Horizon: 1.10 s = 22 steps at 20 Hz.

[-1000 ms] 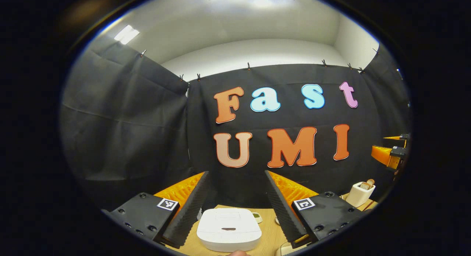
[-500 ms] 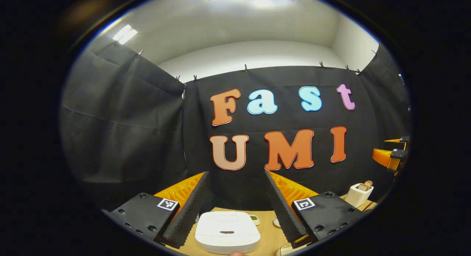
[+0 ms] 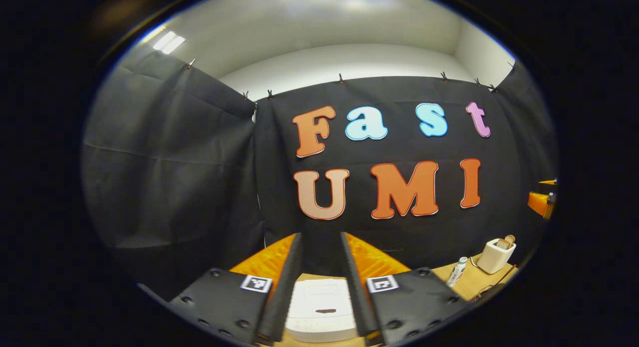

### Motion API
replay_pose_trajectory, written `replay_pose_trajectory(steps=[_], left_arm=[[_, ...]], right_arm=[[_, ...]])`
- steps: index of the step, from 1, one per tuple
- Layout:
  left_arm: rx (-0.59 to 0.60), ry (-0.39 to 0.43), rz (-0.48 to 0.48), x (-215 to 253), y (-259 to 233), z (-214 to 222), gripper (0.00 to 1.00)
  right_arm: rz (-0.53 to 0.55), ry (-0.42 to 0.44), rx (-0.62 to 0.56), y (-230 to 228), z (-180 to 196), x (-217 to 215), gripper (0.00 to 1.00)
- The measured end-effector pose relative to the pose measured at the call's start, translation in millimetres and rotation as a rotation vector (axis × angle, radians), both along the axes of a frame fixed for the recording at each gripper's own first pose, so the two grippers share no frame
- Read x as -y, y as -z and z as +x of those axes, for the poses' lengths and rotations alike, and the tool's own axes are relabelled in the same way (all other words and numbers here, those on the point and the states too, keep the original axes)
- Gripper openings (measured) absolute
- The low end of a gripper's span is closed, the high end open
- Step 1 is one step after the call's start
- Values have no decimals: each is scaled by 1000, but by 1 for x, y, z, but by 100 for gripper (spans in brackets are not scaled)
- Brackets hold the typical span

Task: Close the left gripper, press the button to open the rice cooker; take a wooden spoon from the chopstick holder with the right hand, scoop a spoonful of rice and pour it into the rice cooker, then put the wooden spoon back into the chopstick holder.

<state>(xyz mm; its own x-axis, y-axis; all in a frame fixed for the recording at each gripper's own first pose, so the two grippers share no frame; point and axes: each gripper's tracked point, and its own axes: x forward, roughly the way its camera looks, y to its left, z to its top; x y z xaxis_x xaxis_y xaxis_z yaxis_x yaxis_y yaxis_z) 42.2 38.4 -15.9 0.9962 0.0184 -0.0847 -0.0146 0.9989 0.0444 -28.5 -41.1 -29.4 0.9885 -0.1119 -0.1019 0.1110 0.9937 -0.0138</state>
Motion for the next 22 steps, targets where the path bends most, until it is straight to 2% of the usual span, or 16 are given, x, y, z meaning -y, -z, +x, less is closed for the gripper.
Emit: replay_pose_trajectory(steps=[1, 2, 3, 6, 12, 13, 14, 16, 22], left_arm=[[-12, -27, 2, -7, 4, 4, 30], [-23, -21, -12, -10, 9, 8, 6], [-38, -19, -11, -9, 13, 12, 13], [-190, 33, -60, -10, 60, 29, 5], [-515, 84, -178, -15, 150, 52, 6], [-576, 93, -191, -13, 167, 53, 6], [-637, 109, -202, -10, 182, 50, 6], [-744, 142, -239, -1, 211, 48, 6], [-966, 203, -328, 12, 272, 56, 5]], right_arm=[[-3, 12, -7, 1, -3, 4, 96], [-8, 26, -15, 3, -6, 8, 95], [-13, 40, -21, 4, -12, 11, 96], [-23, 91, -39, 7, -29, 23, 96], [-38, 230, -89, 17, -64, 48, 96], [-42, 254, -96, 19, -71, 51, 99], [-43, 277, -103, 21, -77, 53, 96], [-40, 318, -115, 23, -88, 58, 96], [-54, 432, -145, 25, -118, 69, 96]])
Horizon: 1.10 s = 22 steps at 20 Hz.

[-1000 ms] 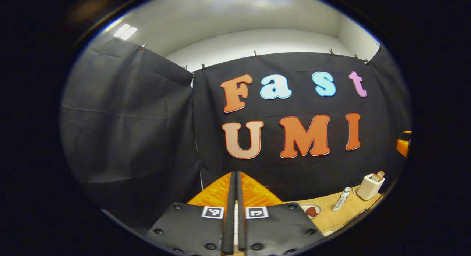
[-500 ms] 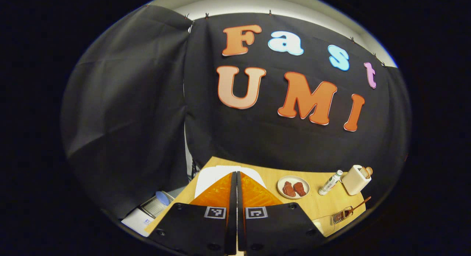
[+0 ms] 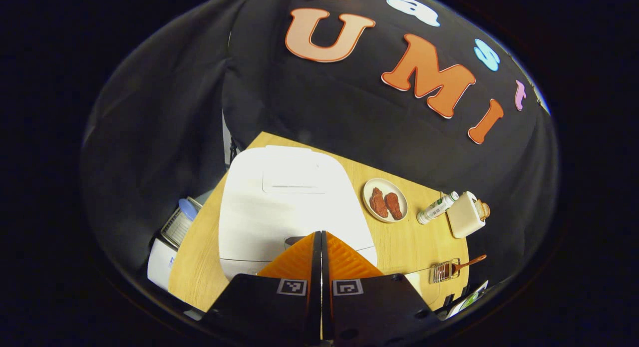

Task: Close the left gripper, press the button to open the rice cooker; take a wooden spoon from the chopstick holder with the right hand, scoop a spoonful of rice and pour it into the rice cooker, then put the wooden spoon back into the chopstick holder.

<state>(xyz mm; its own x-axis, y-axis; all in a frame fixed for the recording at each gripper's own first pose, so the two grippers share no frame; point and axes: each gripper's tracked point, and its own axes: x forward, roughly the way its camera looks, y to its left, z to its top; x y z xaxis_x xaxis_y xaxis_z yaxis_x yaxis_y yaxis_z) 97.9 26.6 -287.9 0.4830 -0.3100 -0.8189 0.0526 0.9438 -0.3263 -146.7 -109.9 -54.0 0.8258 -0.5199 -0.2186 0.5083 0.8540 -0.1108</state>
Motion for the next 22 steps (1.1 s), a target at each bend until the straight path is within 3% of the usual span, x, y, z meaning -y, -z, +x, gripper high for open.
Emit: replay_pose_trajectory(steps=[6, 12, 15, 17, 18, 22], left_arm=[[-139, 45, -4, -4, 44, -3, 5], [-165, 83, 21, 0, 49, 2, 6], [-162, 89, 32, 0, 44, 1, 6], [-146, 51, 9, 0, 35, 4, 2], [-135, 43, 0, 0, 30, 7, 6], [-13, -4, -11, -2, -12, 29, 6]], right_arm=[[-13, 121, -49, 2, -41, 4, 96], [-12, 187, -106, 10, -66, -5, 96], [5, 142, -112, 20, -55, -11, 96], [22, 103, -130, 28, -41, -6, 96], [22, 86, -118, 28, -32, -4, 96], [85, -2, -92, 45, 4, -2, 96]])
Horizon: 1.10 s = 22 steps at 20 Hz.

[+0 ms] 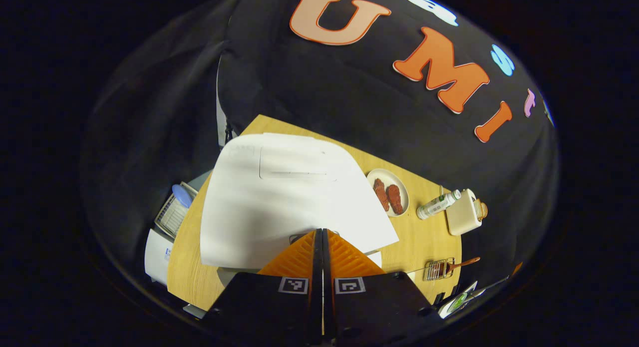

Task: Close the left gripper, press the button to open the rice cooker; take a wooden spoon from the chopstick holder with the right hand, scoop a spoonful of rice and pour it into the rice cooker, then put the wooden spoon back into the chopstick holder.

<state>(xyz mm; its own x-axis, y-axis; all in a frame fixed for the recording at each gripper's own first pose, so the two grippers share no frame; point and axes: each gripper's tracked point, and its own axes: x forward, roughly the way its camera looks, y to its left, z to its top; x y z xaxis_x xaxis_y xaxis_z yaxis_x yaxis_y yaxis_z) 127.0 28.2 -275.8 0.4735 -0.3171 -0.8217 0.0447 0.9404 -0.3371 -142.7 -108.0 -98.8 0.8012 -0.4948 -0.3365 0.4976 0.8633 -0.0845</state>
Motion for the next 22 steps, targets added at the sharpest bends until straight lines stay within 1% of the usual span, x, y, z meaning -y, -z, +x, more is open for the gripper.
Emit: replay_pose_trajectory(steps=[2, 3, 4, 5, 7, 8, 11, 13, 15, 17, 18, 20, 22], left_arm=[[99, -26, 36, -5, -26, 12, 6], [151, -27, 55, -6, -38, 15, 5], [204, -34, 70, -7, -51, 15, 6], [245, -33, 62, -1, -63, 14, 5], [304, -39, 52, 18, -79, 1, 5], [339, -40, 66, 21, -82, -7, 5], [469, -17, 161, 23, -99, -28, 6], [539, -26, 220, 27, -113, -41, 5], [579, -22, 225, 39, -124, -54, 6], [613, -25, 252, 46, -134, -64, 27], [639, -27, 265, 50, -141, -68, 58], [676, -27, 286, 60, -151, -76, 77], [689, -31, 314, 65, -156, -84, 87]], right_arm=[[25, -14, -20, 17, 9, 14, 96], [47, -20, -30, 28, 11, 17, 96], [72, -31, -44, 40, 13, 20, 99], [96, -37, -57, 53, 14, 24, 96], [148, -48, -100, 86, 18, 30, 96], [174, -52, -124, 102, 20, 33, 96], [254, -67, -199, 154, 23, 42, 96], [316, -74, -241, 183, 26, 47, 96], [376, -78, -267, 207, 31, 51, 96], [418, -87, -282, 227, 38, 54, 95], [428, -91, -288, 236, 43, 56, 95], [452, -98, -309, 253, 47, 59, 95], [488, -102, -315, 268, 52, 59, 95]])
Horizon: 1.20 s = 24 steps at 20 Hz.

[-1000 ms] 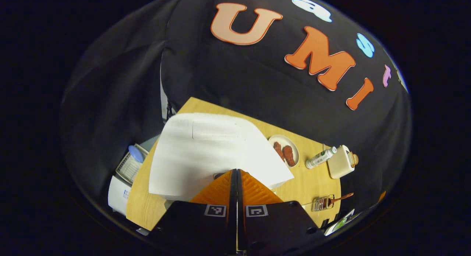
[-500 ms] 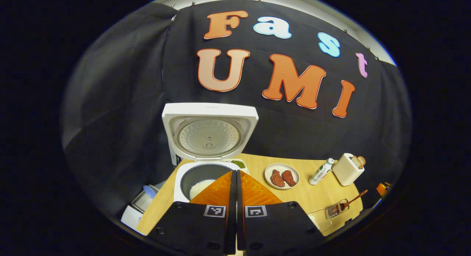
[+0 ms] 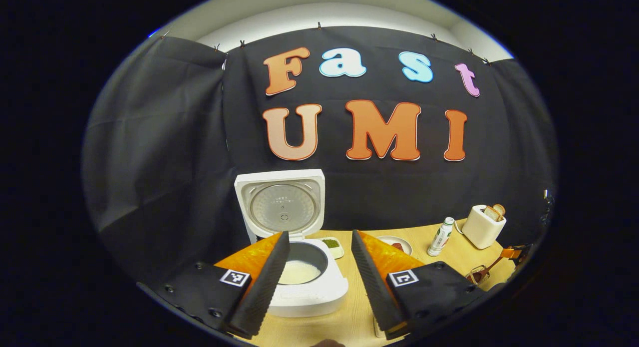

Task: Close the left gripper, press the button to open the rice cooker; take a wooden spoon from the chopstick holder with the right hand, scoop a spoonful of rice and pour it into the rice cooker, then put the wooden spoon back into the chopstick holder.

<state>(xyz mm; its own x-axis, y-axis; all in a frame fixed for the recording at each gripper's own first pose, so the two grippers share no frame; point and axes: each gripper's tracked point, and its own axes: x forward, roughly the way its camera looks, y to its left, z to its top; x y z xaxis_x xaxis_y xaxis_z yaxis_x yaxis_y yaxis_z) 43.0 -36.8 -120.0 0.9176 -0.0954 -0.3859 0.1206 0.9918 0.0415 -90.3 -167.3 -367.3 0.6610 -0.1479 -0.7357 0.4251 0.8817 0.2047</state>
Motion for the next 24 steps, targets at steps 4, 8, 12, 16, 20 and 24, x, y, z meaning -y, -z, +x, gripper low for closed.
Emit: replay_pose_trajectory(steps=[4, 8, 12, 16, 20, 24], left_arm=[[6, -19, 3, 15, -5, -13, 93], [3, -23, 24, 24, -7, -22, 92], [-11, -14, 46, 33, -7, -26, 92], [-23, -4, 29, 45, -3, -29, 93], [-36, 21, -5, 52, 9, -34, 92], [-35, 48, -40, 44, 11, -28, 92]], right_arm=[[84, 11, 55, 18, 8, -5, 94], [158, 58, 154, 27, 14, -10, 74], [192, 132, 187, 38, 17, -5, 42], [234, 167, 174, 37, 13, -7, 20], [212, 183, 134, 34, 14, -10, 18], [132, 198, 176, -6, 19, -3, 14]])
